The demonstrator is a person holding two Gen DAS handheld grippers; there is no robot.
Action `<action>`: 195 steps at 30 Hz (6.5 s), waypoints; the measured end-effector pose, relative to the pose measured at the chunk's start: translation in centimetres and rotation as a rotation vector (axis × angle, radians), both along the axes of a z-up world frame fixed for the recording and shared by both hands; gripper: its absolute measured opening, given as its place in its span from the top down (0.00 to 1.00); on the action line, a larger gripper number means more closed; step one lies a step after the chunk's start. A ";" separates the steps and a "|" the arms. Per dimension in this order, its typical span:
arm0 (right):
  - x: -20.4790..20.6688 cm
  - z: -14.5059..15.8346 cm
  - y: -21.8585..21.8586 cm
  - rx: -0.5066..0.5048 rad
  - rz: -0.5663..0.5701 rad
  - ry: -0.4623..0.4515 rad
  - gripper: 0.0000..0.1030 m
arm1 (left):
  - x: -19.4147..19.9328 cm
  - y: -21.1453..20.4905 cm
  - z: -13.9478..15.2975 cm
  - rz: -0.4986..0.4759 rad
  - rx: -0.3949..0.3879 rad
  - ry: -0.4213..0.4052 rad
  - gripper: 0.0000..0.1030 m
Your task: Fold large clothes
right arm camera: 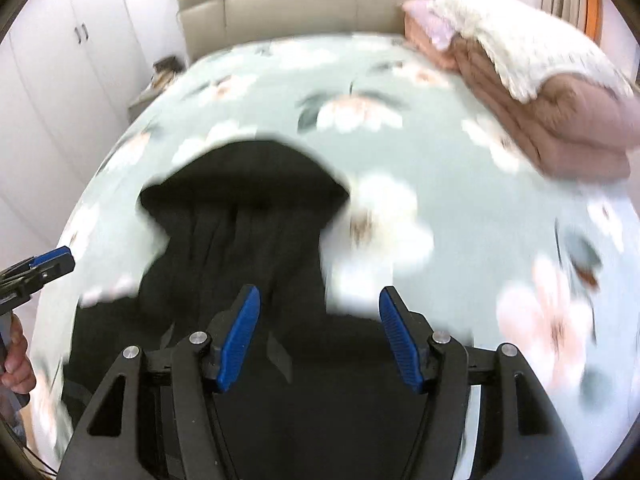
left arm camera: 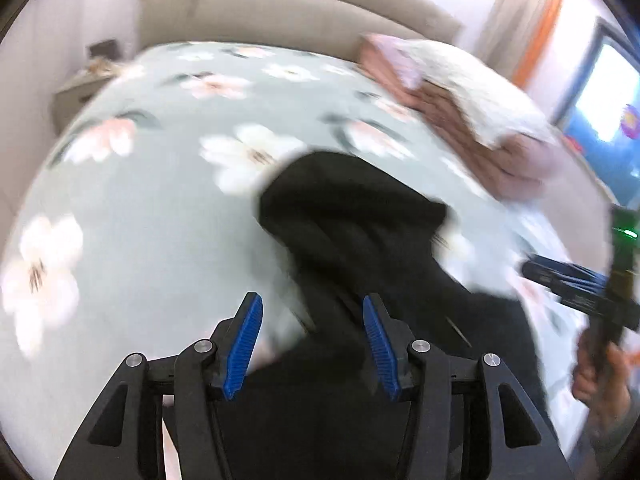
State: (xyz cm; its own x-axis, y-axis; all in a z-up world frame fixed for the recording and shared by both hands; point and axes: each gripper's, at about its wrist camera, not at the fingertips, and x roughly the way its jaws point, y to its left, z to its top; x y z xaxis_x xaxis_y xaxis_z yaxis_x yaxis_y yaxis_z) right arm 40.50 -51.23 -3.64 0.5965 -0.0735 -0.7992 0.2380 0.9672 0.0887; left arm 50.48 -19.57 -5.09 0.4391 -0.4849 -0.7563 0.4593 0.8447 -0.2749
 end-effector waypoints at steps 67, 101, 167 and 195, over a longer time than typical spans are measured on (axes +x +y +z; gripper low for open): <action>13.7 -12.7 -8.6 0.422 0.325 0.244 0.39 | 15.2 -0.8 -9.6 -0.207 -0.187 0.284 0.30; -17.3 2.4 11.7 -0.036 0.312 0.045 0.80 | -22.6 2.7 0.0 -0.393 0.210 -0.065 0.86; -22.2 -11.5 22.8 0.064 0.276 0.146 0.42 | -25.2 0.9 -9.1 -0.229 0.021 0.162 0.87; -54.0 -8.3 4.1 0.172 -0.291 0.137 0.36 | -49.3 30.9 -11.5 0.207 -0.172 0.370 0.37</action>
State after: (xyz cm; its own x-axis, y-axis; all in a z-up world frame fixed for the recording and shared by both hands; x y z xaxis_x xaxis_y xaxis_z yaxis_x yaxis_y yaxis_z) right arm -13.45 -47.09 -11.91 0.4572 -0.0814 -0.8856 0.5217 0.8310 0.1930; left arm 1.21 11.29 -16.63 0.2555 -0.5474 -0.7969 0.1297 0.8362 -0.5328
